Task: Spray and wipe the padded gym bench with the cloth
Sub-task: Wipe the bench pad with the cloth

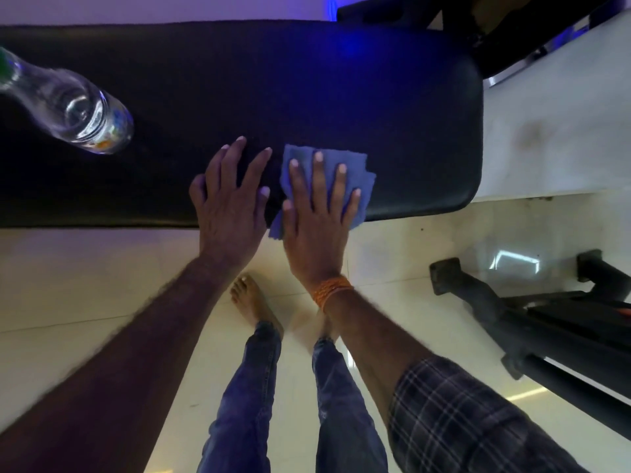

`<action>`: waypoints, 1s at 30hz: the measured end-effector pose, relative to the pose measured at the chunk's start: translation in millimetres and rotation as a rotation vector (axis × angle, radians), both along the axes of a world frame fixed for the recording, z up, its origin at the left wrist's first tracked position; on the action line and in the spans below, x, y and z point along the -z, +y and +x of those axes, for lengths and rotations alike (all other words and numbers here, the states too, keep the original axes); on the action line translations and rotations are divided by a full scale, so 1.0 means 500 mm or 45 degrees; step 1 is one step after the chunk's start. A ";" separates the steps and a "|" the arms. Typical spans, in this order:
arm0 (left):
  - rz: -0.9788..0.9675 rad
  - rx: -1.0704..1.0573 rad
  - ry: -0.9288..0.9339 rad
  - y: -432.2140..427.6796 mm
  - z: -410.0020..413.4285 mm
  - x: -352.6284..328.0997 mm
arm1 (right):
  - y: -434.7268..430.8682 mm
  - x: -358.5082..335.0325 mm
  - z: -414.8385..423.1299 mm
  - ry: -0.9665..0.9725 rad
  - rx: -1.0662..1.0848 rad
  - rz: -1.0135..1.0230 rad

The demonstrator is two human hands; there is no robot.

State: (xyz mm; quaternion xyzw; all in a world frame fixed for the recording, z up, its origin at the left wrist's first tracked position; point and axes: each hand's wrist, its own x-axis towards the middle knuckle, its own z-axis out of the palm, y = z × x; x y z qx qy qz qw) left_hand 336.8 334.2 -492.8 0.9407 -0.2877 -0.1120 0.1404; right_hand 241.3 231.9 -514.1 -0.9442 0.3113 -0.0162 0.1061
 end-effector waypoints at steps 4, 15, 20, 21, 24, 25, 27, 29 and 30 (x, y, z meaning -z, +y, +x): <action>0.003 -0.083 -0.016 0.011 0.028 0.002 | -0.091 0.005 0.006 0.077 -0.176 -0.075; -0.018 -0.085 0.014 0.016 0.058 -0.005 | -0.065 -0.012 0.090 0.128 -0.125 -0.050; -0.034 -0.052 -0.016 0.025 0.076 0.002 | -0.064 -0.012 0.130 0.109 -0.045 -0.104; -0.024 -0.068 -0.009 0.025 0.080 -0.001 | -0.053 -0.016 0.106 0.136 -0.193 -0.096; -0.008 -0.104 0.005 0.014 0.094 -0.005 | -0.102 -0.018 0.079 0.194 -0.470 -0.071; -0.004 -0.114 0.005 0.011 0.097 -0.004 | -0.128 -0.016 0.102 0.192 -0.416 -0.093; -0.014 -0.131 -0.005 0.007 0.102 0.000 | -0.159 -0.008 0.174 0.133 -0.143 -0.138; -0.041 -0.136 -0.009 0.005 0.104 0.002 | -0.146 -0.004 0.215 0.099 0.030 -0.140; -0.053 -0.147 -0.012 0.003 0.106 0.001 | -0.129 -0.003 0.212 0.090 -0.011 -0.146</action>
